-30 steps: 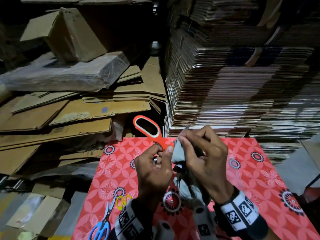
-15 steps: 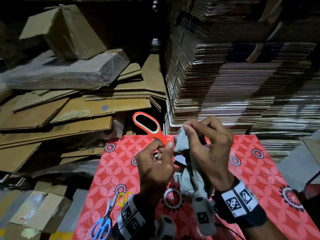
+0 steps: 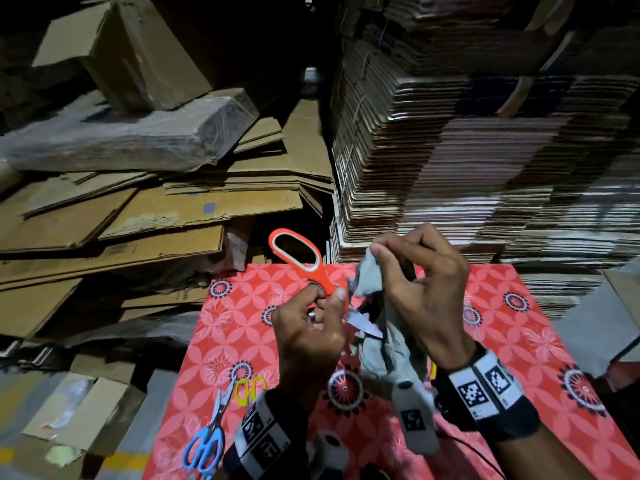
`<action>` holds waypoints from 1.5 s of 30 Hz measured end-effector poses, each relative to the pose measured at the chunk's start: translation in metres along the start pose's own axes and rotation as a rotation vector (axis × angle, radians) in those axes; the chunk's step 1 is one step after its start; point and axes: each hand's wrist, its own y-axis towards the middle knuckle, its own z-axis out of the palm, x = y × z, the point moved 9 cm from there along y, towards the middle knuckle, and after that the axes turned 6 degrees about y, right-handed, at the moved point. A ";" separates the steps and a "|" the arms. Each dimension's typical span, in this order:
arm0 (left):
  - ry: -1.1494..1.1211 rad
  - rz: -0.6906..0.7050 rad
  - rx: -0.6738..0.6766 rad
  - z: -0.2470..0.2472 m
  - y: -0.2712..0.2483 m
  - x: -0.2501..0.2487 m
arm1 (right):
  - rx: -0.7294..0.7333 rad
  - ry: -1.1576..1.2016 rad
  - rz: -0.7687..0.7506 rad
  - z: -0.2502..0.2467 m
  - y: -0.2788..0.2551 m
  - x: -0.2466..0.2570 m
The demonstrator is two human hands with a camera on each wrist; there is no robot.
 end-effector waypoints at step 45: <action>-0.119 -0.121 0.013 0.000 0.015 -0.002 | -0.059 0.074 -0.005 -0.018 0.006 0.000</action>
